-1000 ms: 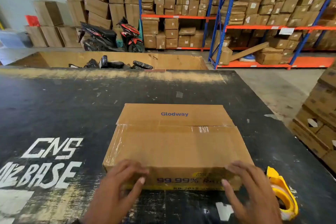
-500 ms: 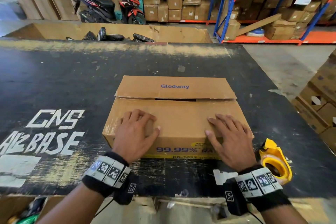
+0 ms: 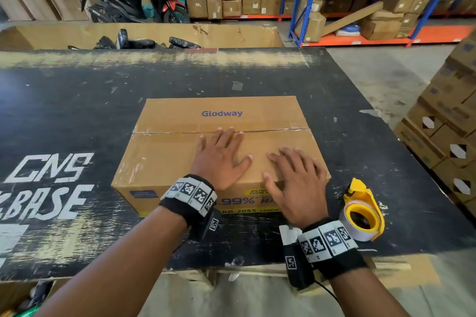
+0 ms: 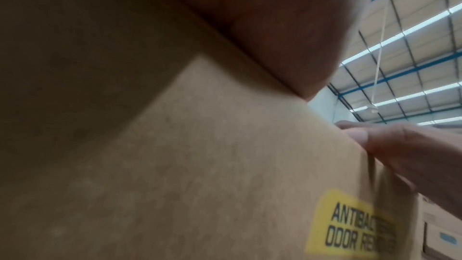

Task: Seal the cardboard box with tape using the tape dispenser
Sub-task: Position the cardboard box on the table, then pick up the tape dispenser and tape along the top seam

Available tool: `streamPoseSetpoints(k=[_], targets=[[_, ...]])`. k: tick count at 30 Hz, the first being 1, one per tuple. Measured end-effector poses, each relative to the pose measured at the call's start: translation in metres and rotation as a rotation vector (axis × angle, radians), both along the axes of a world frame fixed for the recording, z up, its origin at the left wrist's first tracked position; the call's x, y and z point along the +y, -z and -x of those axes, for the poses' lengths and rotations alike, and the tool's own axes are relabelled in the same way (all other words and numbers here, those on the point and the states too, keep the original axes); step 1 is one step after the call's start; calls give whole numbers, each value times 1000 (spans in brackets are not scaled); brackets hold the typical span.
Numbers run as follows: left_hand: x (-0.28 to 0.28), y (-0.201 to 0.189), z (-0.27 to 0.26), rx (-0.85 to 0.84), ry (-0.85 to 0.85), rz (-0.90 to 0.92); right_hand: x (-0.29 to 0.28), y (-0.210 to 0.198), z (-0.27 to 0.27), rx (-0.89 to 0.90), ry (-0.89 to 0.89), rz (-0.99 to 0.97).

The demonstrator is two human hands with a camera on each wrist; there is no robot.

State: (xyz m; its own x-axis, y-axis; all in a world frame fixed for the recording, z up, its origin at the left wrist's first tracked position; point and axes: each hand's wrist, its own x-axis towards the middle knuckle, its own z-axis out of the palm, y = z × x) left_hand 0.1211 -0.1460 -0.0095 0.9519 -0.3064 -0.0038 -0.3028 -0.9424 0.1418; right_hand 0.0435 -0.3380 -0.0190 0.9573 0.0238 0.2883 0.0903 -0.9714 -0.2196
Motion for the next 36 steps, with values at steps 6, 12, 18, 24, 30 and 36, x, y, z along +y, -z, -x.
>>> streamPoseSetpoints(k=[6,12,18,24,30,36], targets=[[-2,0,-2,-13,4,-7,-50,-3,10,-174,-9,-566],[2,3,-2,-73,-21,30,-161,59,41,89,561,-377],[-2,0,1,-71,-44,52,-192,83,45,395,521,-372],[-1,-2,-1,-65,-48,38,-204,62,45,264,523,-1132],[-2,-3,1,-85,-73,53,-209,-13,42,101,184,-1736],[-1,-4,3,-55,-84,60,-156,-82,-50,-19,-151,-1154]])
